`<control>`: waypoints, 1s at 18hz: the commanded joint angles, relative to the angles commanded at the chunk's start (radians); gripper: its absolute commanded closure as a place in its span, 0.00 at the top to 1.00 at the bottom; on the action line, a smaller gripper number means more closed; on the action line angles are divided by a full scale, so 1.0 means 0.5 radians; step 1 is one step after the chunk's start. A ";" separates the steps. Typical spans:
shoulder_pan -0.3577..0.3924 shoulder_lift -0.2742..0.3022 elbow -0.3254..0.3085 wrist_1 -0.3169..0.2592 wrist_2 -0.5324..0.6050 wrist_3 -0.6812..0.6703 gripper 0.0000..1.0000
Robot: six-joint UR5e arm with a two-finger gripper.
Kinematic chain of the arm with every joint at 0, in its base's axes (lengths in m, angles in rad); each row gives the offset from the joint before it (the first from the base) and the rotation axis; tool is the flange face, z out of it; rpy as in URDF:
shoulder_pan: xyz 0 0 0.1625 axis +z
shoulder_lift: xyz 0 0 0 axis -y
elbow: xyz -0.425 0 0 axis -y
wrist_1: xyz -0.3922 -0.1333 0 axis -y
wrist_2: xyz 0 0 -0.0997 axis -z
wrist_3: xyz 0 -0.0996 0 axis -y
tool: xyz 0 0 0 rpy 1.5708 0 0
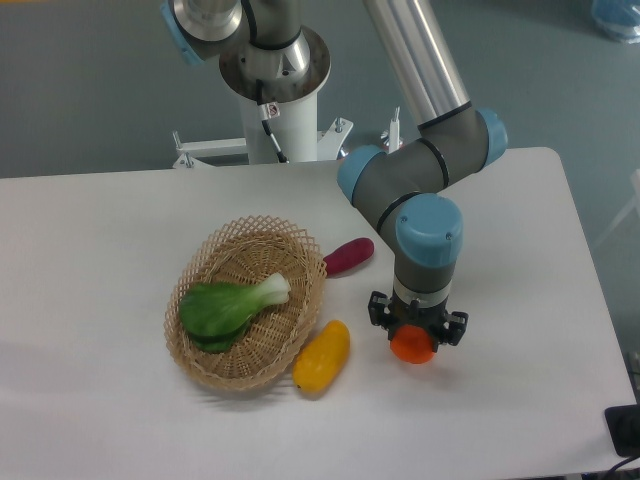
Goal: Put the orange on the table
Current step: 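Lower the held orange toward the table beside the yellow mango, then open the gripper to release the orange onto the table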
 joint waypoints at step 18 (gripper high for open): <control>-0.012 0.021 0.082 -0.006 0.034 0.003 0.95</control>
